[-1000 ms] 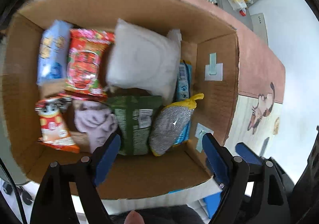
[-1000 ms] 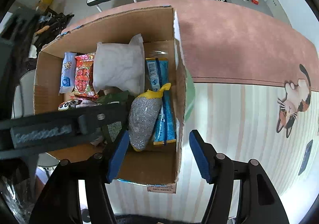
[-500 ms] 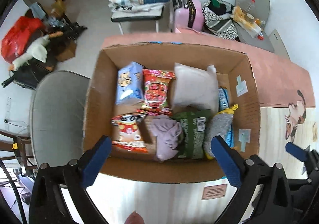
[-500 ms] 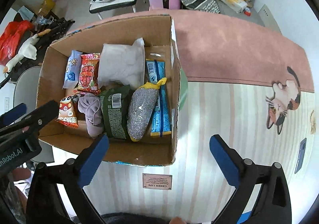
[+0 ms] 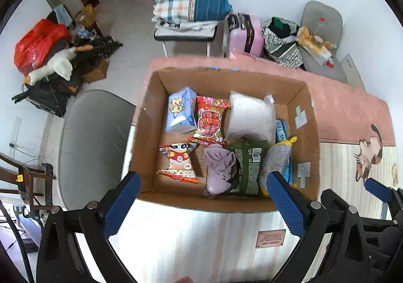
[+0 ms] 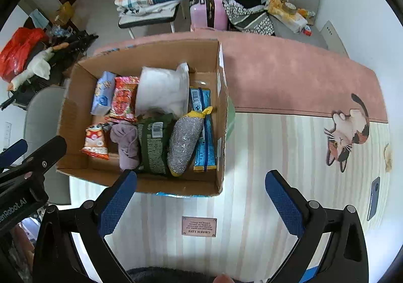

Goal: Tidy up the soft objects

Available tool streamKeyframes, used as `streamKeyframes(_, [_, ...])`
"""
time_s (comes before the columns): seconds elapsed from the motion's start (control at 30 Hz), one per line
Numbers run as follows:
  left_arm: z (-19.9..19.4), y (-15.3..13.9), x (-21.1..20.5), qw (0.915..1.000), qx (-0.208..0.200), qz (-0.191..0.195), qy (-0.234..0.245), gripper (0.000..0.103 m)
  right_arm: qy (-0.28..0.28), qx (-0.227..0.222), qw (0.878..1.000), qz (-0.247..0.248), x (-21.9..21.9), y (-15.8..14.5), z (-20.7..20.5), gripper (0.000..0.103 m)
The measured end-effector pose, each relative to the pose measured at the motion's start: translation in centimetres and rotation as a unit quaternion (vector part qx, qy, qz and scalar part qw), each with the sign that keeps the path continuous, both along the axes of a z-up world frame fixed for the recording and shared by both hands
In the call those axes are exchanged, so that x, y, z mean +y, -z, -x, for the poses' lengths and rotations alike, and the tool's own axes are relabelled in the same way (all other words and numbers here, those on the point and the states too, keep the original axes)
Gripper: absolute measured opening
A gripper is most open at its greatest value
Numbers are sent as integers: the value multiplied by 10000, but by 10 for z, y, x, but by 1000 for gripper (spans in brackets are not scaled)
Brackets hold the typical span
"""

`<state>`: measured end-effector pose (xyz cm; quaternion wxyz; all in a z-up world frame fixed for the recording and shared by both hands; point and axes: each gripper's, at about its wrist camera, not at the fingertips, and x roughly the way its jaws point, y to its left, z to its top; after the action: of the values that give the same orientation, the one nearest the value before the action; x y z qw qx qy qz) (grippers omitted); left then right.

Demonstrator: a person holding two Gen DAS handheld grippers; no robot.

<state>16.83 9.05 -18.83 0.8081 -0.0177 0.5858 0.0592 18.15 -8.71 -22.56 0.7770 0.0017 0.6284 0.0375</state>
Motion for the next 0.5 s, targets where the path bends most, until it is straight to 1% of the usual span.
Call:
streamKeyframes(0.07, [9,-14,-2,9999,-99,-29,11,102,3,-160,9999,-62,-4,-21,11,103])
streamKeyframes(0.17, [26,-42,-3,9996,-292,-42,26,102,9,-391,9991,-170,-9,-52,28,103])
streamKeyframes(0.33, [55,-90,-4,9980,-632,73,18,102,-15,-882,9960,-168,-19,-113,64,103])
streamKeyframes(0.5, [77,-124,-11,9963,-836,186,122,102,-37,-1273,9917,-184,-26,-161,91,103])
